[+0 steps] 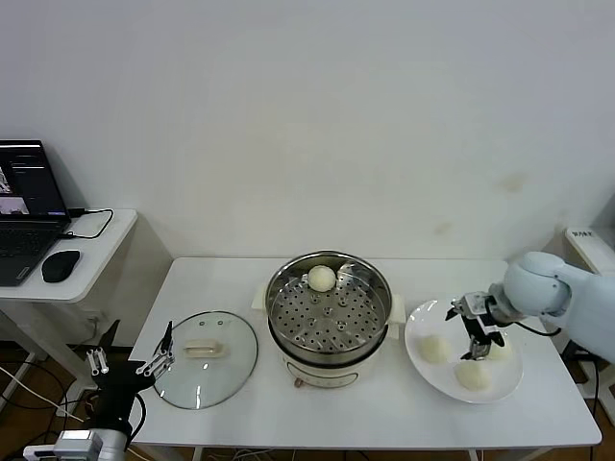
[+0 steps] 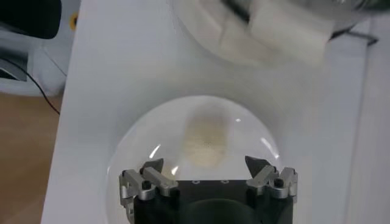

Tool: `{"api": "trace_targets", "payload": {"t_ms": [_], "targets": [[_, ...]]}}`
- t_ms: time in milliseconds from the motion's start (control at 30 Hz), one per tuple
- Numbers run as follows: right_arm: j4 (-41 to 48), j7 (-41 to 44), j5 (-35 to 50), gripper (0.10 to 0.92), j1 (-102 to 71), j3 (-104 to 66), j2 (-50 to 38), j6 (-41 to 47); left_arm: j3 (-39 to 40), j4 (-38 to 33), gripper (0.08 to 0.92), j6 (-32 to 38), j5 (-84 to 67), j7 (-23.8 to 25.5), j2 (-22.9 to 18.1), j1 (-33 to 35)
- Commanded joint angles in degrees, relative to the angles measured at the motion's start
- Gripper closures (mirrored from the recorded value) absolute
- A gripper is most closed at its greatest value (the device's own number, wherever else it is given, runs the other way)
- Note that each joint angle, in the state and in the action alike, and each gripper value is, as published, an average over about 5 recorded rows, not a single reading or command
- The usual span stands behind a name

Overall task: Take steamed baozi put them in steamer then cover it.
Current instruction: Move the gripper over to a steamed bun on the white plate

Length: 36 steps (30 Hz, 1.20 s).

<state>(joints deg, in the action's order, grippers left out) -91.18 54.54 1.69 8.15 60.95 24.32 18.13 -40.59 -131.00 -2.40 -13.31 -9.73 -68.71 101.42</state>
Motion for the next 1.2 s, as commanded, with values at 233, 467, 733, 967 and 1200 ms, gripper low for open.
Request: {"api": "trace_targets", "payload": {"t_ms": [233,467,733,967,1200], "targets": [[10.1,-2.6,-3.4,0.203,-13.8,-11.0,5.7,0.5,-0.7,-0.1,0.177,0.0,-0.2,0.0,-0.1,0.3],[12.2,-3.3,-3.3,0.203,-14.5,-12.2,8.7,0.3,-0.9,0.0,0.177,0.1,0.0,0.0,-0.2,0.4],[12.4,-3.6,-3.0,0.244,-14.3,-12.1,10.4,1.1,-0.9,0.0,0.177,0.1,0.0,0.0,-0.2,0.4],[13.2,-3.8,-3.6,0.278,-14.5,-12.0,11.3,1.3,-0.8,0.0,0.177,0.2,0.0,0.0,-0.4,0.3],[13.6,-4.0,-4.3,0.308,-14.8,-12.4,11.8,1.3,-0.8,-0.1,0.177,0.2,0.0,0.0,-0.4,0.4]]}}
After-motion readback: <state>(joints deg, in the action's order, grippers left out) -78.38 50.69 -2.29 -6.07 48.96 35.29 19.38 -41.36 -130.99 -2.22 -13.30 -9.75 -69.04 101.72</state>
